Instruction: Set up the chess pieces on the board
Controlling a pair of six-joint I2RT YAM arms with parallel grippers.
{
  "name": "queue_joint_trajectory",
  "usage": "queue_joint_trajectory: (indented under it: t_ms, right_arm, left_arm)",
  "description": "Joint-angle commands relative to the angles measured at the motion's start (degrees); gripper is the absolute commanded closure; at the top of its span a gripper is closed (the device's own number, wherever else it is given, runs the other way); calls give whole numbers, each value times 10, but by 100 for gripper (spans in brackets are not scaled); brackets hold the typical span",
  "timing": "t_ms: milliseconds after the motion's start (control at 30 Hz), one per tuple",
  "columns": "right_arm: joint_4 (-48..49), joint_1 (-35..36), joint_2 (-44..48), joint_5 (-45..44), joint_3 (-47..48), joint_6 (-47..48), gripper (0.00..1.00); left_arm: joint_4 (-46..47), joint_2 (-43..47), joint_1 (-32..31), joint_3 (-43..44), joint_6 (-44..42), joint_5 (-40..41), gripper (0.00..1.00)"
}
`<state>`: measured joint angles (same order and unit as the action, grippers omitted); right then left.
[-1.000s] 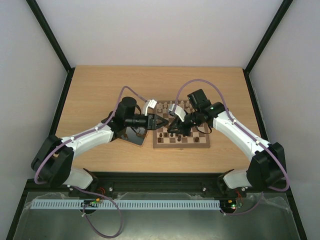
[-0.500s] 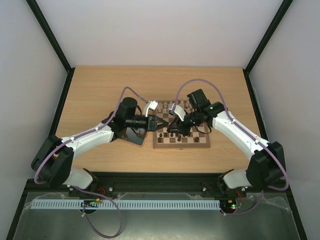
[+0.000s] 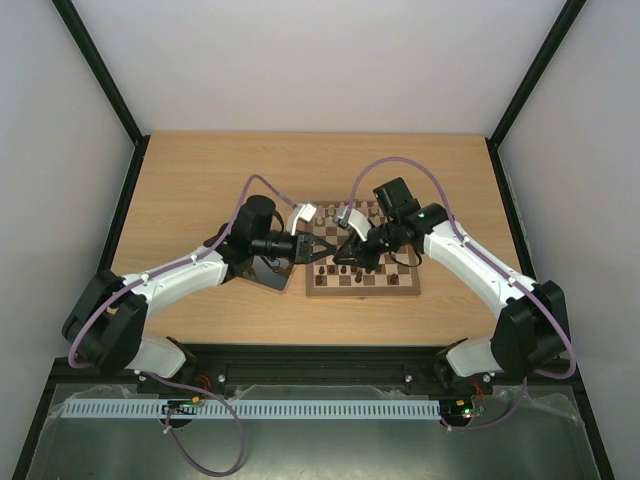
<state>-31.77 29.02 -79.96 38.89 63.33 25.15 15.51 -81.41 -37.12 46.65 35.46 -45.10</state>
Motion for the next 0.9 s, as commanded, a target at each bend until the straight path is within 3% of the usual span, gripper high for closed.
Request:
queue_joint_trajectory:
  t_ms: [0, 100, 200, 333, 400, 600, 867]
  right_arm:
    - [4, -3, -6, 3, 10, -10, 93]
    - [10, -3, -6, -6, 6, -13, 91]
    - [16, -7, -3, -16, -2, -17, 83]
    - [4, -46, 9, -7, -20, -15, 47]
    - [-11, -84, 18, 16, -27, -4, 40]
    - [-19, -201, 53, 53, -53, -4, 38]
    - [108, -216, 112, -45, -133, -93, 38]
  left_arm:
    - [-4, 1, -4, 12, -9, -10, 89]
    - [-15, -1, -3, 19, -14, 0, 91]
    - [-45, -11, -3, 36, -29, 23, 93]
    - [-123, -42, -4, 82, -69, 73, 93]
    - [-165, -60, -5, 113, -97, 111, 93]
    - [-301, -136, -21, 204, -161, 249, 93]
    - [-405, -235, -74, 298, -194, 364, 92]
